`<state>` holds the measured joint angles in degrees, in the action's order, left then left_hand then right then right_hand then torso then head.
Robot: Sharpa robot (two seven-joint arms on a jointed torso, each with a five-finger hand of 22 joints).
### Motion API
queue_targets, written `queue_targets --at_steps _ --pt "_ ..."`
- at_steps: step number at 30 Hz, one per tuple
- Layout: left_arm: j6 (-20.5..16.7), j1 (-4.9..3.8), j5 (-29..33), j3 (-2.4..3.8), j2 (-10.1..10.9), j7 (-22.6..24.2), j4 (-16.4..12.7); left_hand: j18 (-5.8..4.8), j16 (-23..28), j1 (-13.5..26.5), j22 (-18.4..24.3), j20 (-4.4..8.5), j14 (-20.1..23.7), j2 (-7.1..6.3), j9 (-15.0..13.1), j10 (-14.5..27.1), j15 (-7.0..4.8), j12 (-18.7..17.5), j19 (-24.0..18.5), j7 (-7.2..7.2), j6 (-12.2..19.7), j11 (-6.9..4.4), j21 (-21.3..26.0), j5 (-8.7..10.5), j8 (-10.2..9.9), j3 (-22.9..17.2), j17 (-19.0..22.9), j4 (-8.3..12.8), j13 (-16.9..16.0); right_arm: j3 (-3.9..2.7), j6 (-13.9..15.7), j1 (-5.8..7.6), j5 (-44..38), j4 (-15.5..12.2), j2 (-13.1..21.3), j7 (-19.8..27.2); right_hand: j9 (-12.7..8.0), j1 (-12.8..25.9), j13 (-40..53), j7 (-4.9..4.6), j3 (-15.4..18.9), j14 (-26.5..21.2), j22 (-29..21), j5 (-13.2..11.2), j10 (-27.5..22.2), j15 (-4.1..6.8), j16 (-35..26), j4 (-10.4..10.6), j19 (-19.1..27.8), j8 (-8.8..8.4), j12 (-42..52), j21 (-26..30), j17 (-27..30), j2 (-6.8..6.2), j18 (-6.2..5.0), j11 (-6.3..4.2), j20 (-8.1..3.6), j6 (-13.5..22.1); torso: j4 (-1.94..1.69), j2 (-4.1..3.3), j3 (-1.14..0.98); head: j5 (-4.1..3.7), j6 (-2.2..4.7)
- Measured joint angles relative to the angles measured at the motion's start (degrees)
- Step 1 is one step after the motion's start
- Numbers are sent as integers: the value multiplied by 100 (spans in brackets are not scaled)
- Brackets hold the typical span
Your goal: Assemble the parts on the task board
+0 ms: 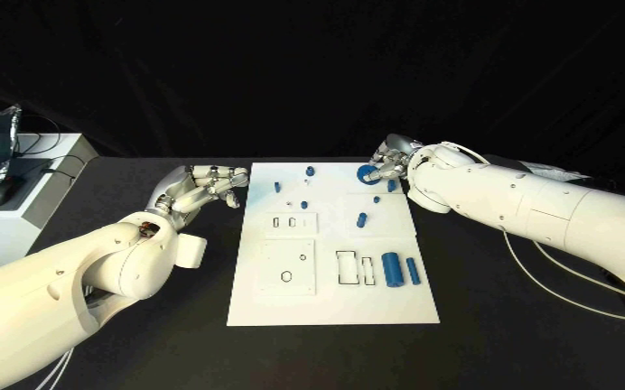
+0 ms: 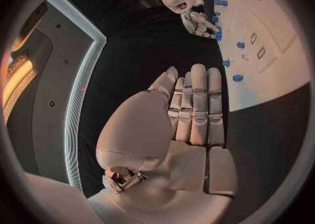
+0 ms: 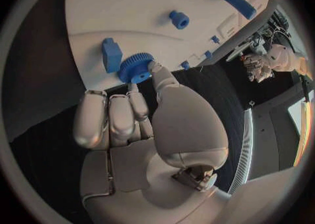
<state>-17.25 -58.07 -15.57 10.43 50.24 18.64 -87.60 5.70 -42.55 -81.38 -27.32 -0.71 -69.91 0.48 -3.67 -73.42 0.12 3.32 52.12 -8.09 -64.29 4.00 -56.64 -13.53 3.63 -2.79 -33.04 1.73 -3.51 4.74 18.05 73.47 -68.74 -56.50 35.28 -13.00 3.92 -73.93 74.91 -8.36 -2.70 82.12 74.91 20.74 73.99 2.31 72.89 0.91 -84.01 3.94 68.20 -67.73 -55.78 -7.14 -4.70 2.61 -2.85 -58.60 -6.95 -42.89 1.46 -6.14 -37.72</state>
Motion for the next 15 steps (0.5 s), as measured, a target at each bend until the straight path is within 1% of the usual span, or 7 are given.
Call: queue_targets --at_steps 1,4,6,7,9,11,15 --pt "0 0 0 0 1 0 0 0 0 0 0 0 0 0 0 0 0 0 0 0 0 0 0 0 0 0 0 0 0 0 -11 2 4 0 0 1 0 20 0 12 -29 0 0 46 20 0 0 -34 0 -4 0 0 -2 23 0 -20 0 -37 1 0 -1 1 -5" --pt "2 0 -2 0 2 -2 0 0 0 0 0 0 0 0 0 0 0 0 0 0 0 0 0 0 0 0 0 0 0 -3 -34 5 11 -9 6 12 1 9 0 37 -86 0 0 165 50 0 0 -218 0 -10 0 -22 -7 192 1 -50 0 -169 4 1 -1 1 -14" --pt "3 0 -3 0 3 -3 0 0 0 0 0 0 0 0 0 0 0 0 0 0 0 0 0 0 0 0 0 0 0 -4 -40 7 12 -28 11 23 -5 17 0 73 -224 0 0 165 52 0 0 -356 0 -22 0 -22 -7 291 27 -53 0 -258 4 1 0 1 -19" --pt "3 0 -4 0 4 -3 0 0 0 0 0 0 0 0 0 0 0 0 0 0 0 0 0 0 0 -1 1 1 0 -5 -40 8 11 -39 14 29 -20 65 2 110 -341 0 0 164 52 0 0 -477 0 -40 0 -22 -13 339 29 -74 0 -315 4 2 -1 1 -20" --pt "4 0 -5 0 4 -4 1 -1 0 0 0 0 0 0 0 0 0 0 0 0 0 0 0 0 0 -16 5 16 0 -5 -32 9 2 -66 22 52 -20 48 4 170 -471 24 2 202 61 24 0 -595 1 -40 0 -22 -15 386 29 -122 -4 -376 5 3 -1 2 -26" --pt "5 0 -5 0 4 -4 2 0 0 0 0 0 0 0 0 0 0 0 0 0 0 0 0 0 0 -16 5 16 0 -5 -12 9 -17 -88 31 75 -20 84 4 218 -639 15 4 224 72 50 0 -717 8 -40 0 -43 -17 439 29 -151 -56 -425 5 4 -1 3 -28" --pt "6 0 -6 0 4 -5 5 0 0 0 -1 0 0 0 0 0 0 0 0 0 0 0 0 0 0 -16 5 16 0 2 81 0 -90 -151 48 136 -21 117 4 230 -824 28 4 225 102 79 -22 -877 -11 -40 0 -43 -37 513 29 -184 -75 -436 4 5 -1 8 -25"
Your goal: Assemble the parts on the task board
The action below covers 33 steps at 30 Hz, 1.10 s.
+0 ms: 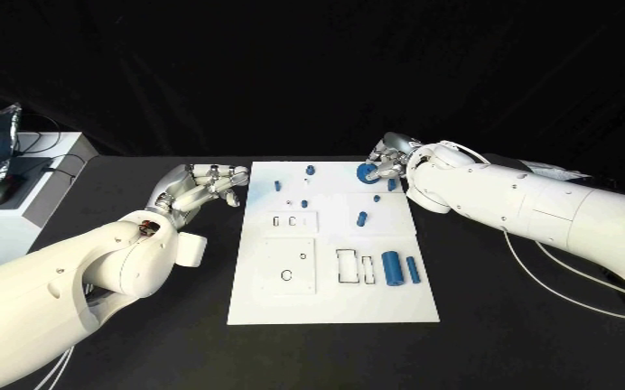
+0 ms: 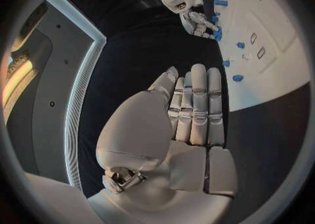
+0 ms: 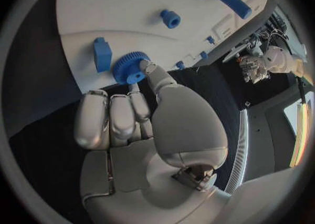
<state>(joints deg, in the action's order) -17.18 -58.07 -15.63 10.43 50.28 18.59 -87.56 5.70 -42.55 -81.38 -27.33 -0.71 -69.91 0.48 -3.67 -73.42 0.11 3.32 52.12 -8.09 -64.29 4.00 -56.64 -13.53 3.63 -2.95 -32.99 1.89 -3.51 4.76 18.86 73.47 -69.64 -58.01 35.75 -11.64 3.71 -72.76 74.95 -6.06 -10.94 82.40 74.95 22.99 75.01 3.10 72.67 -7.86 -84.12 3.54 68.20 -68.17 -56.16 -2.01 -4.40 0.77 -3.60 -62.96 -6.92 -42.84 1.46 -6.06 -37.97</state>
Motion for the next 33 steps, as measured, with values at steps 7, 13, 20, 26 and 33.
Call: queue_targets --at_steps 7,13,20,26,33 --pt "2 0 -2 0 -2 0 2 0 0 0 0 0 0 0 0 0 0 0 0 0 0 0 0 0 0 0 0 0 0 9 332 -17 -188 -243 53 137 -7 29 -1 1 -135 0 0 -1 13 0 0 -135 20 0 -29 -23 -40 30 0 -12 -21 -1 -3 1 0 11 19" --pt "4 0 -4 0 -1 -1 2 0 0 0 0 0 0 0 0 0 0 0 0 0 0 0 0 0 0 0 0 0 0 7 630 -17 -390 -606 102 245 -17 -23 -1 1 -132 0 -1 -3 31 0 -18 -194 20 0 -29 -45 -64 83 -1 -30 -20 -1 -2 4 4 29 31" --pt "6 1 -5 0 -5 -1 1 0 0 0 -1 0 0 0 0 0 0 0 0 0 0 0 0 0 0 0 -1 0 0 6 854 -15 -716 -861 -116 305 -17 -22 -2 1 -92 20 -1 -39 31 19 -22 -202 20 0 -29 -45 -80 83 -1 -30 -20 -1 0 4 7 42 53" --pt "11 1 -6 0 -23 -2 -5 0 0 0 -1 0 0 0 0 0 0 0 0 0 0 0 0 0 0 0 -1 0 1 18 998 -32 -1013 -842 -440 322 -17 -22 -3 2 -77 21 -2 -44 31 19 -22 -202 20 0 -52 -45 -87 83 -1 -29 -20 -1 -11 0 10 49 67" --pt "18 1 -7 0 -35 -5 -7 0 0 0 -1 0 0 0 0 0 0 0 0 0 0 0 0 0 0 0 -1 0 1 40 1090 -104 -1212 -645 -776 323 -17 -21 -3 2 -60 21 -2 -52 31 19 -22 -187 20 0 -52 -45 -87 82 -1 -28 -19 -2 -20 -7 13 60 70"
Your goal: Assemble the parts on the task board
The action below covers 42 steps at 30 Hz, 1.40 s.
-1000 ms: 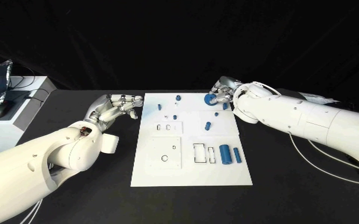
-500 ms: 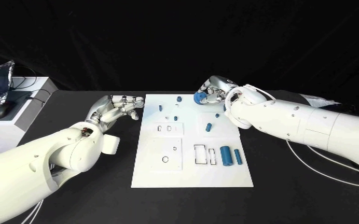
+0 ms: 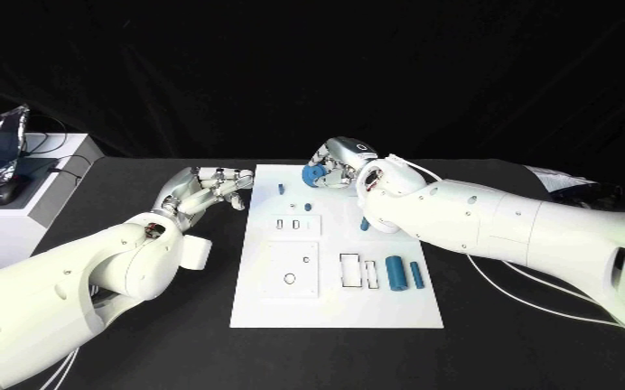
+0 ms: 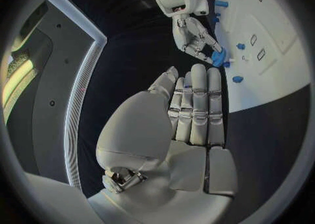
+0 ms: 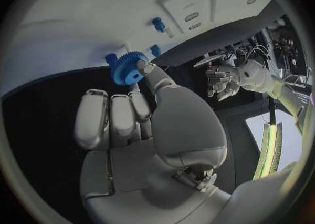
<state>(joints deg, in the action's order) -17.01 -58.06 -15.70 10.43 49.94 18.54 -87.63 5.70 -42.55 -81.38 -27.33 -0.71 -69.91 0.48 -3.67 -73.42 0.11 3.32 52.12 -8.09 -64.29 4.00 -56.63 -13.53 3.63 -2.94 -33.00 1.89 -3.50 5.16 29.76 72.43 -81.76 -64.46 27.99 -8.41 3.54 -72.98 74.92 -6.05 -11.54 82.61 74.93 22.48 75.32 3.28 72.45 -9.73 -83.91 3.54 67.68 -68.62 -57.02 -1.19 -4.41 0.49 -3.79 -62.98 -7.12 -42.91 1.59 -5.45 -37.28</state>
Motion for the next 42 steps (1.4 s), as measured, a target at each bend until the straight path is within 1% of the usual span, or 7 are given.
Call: queue_targets --at_steps 5,8,14,22,29,34,42 --pt "5 0 0 0 -7 -1 0 0 0 0 0 0 0 0 0 0 0 0 0 0 0 0 0 0 0 0 0 0 0 11 25 -68 -92 183 -178 0 0 1 -1 0 24 0 0 -10 0 0 0 9 0 0 -24 0 0 -1 0 1 0 0 0 -4 -3 19 -13" --pt "7 0 0 0 -9 -2 0 -1 0 0 0 0 0 0 0 0 0 0 0 0 0 0 0 0 0 0 0 0 0 16 25 -99 -129 204 -224 0 0 82 -1 0 25 0 -1 -21 1 -1 0 7 0 0 -24 0 0 23 0 1 0 0 -1 -7 -4 27 -19" --pt "9 0 -1 0 -6 -3 1 0 0 0 0 0 0 0 0 0 0 0 0 0 0 0 0 0 0 0 0 0 0 23 6 -130 -185 207 -251 -2 0 100 -1 0 32 0 -1 -33 2 -1 0 0 0 0 -23 0 1 36 0 4 1 0 1 -13 -7 37 -34" --pt "12 0 -2 0 -5 -4 2 0 0 0 0 0 0 0 0 0 0 0 0 0 0 0 0 0 0 0 -1 0 0 24 -46 -135 -234 291 -286 -21 0 107 1 0 55 0 -2 -44 2 -1 0 9 1 0 -32 0 -13 28 0 5 1 0 9 -14 -13 39 -43" --pt "14 0 -2 0 -5 -6 1 0 0 0 0 0 0 0 0 0 0 0 0 0 0 0 0 0 0 0 -1 0 0 23 -97 -131 -281 426 -343 -59 0 116 3 1 56 0 -2 -64 2 -1 -24 9 1 0 -70 0 -13 20 0 5 1 -1 4 -13 -13 35 -44" --pt "16 0 -2 0 -3 -7 1 0 0 0 -1 0 0 0 0 0 0 0 0 0 0 0 0 0 0 0 -1 0 0 26 -142 -132 -308 497 -376 -82 1 168 3 15 62 1 -2 -67 9 -2 -24 2 1 1 -70 0 -13 -32 0 12 1 -15 2 -13 -9 34 -47" --pt "18 0 -3 0 -4 -9 1 0 -38 0 16 21 0 0 0 21 0 0 -21 -21 21 21 -22 0 0 -16 17 17 0 24 -234 -128 -336 581 -426 -91 1 167 2 30 103 1 -3 -88 12 -2 -57 40 1 1 -134 1 -12 -33 0 15 1 -30 3 -13 -7 32 -52"
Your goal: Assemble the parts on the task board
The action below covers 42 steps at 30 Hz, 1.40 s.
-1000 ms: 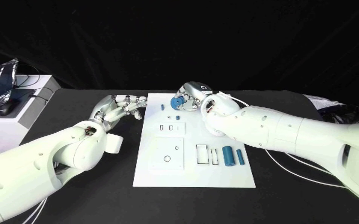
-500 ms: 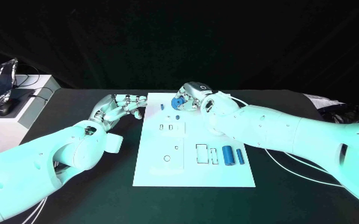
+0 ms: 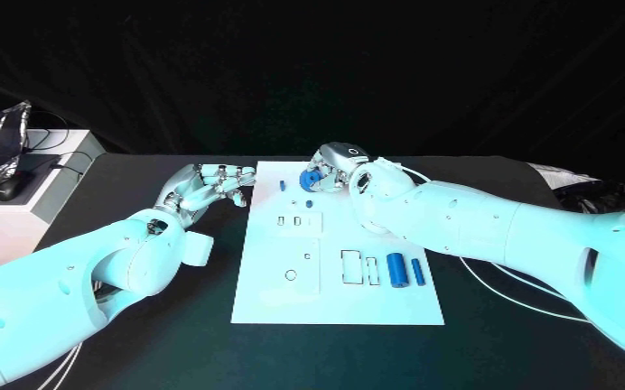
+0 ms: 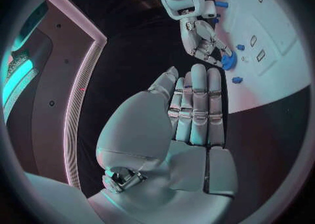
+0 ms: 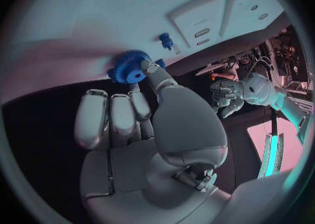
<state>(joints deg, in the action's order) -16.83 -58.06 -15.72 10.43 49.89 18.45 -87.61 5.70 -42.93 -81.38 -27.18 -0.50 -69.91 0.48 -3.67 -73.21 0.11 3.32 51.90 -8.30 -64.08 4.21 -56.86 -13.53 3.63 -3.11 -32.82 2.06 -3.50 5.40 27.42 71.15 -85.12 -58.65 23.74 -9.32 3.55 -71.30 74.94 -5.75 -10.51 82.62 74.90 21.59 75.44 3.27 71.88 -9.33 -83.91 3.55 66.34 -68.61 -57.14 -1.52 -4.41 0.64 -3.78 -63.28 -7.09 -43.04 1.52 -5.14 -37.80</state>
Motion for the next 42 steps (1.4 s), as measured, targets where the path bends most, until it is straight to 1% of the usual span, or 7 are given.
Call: queue_targets --at_steps 5,8,15,18,22,30,42 --pt "1 0 0 0 0 0 1 0 0 0 0 0 0 0 0 0 0 0 0 0 0 0 0 0 0 0 0 0 0 -1 -43 3 1 31 -10 6 11 85 -1 -29 116 0 0 -128 -113 0 0 115 0 1 -160 32 3 -86 0 53 0 29 0 1 0 -1 -10" --pt "1 0 0 0 0 -1 2 -1 0 0 0 0 0 0 0 0 0 0 0 0 0 0 0 0 0 0 0 0 0 1 -54 3 17 60 -11 13 72 183 -1 -250 388 -21 3 -580 -212 -69 0 358 0 67 -311 65 2 -186 42 138 0 343 1 1 -1 3 -11" --pt "2 0 -1 0 0 -1 3 0 0 0 0 0 0 0 0 0 0 0 0 0 0 0 0 0 0 0 0 0 0 5 -71 3 85 80 -7 48 5 90 -195 -295 755 -21 4 -816 -365 -145 0 1667 -20 17 -356 67 -49 -729 -4 230 124 945 2 1 -3 12 -8" --pt "2 0 -1 0 1 -2 3 0 0 0 -1 0 0 0 0 22 0 0 0 0 0 -22 0 0 0 0 0 0 0 6 -74 3 124 74 8 66 5 115 -213 -306 757 -21 4 -670 -365 -145 0 1820 -21 18 -356 67 -58 -753 -37 230 124 967 1 1 -4 12 -7" --pt "2 0 -1 0 4 -3 5 0 0 0 4 0 0 0 0 22 0 0 0 0 0 -22 0 0 0 0 0 0 0 9 -82 -1 190 47 60 92 11 264 -226 -349 811 -21 4 -325 -365 -145 0 1742 -20 18 -307 67 -70 -635 -37 230 125 823 1 1 -7 22 -12" --pt "2 0 -1 0 8 -8 8 0 0 0 4 -20 0 0 0 21 0 0 -20 0 0 -22 0 0 0 -16 -1 -17 0 21 -132 -20 305 -9 169 120 12 303 -212 -288 734 -19 4 39 -352 -146 0 1094 -20 18 -235 67 -75 179 -35 196 125 576 8 -1 -9 38 -21" --pt "4 4 -2 0 1 -10 37 0 0 0 4 -20 0 0 0 21 0 0 -19 0 0 -22 0 0 0 -32 -1 0 0 -18 445 -25 955 -820 993 516 12 221 -189 -291 484 -19 3 -113 -341 -146 0 633 -20 18 -197 67 -52 -49 -35 166 125 560 21 5 -20 42 21"
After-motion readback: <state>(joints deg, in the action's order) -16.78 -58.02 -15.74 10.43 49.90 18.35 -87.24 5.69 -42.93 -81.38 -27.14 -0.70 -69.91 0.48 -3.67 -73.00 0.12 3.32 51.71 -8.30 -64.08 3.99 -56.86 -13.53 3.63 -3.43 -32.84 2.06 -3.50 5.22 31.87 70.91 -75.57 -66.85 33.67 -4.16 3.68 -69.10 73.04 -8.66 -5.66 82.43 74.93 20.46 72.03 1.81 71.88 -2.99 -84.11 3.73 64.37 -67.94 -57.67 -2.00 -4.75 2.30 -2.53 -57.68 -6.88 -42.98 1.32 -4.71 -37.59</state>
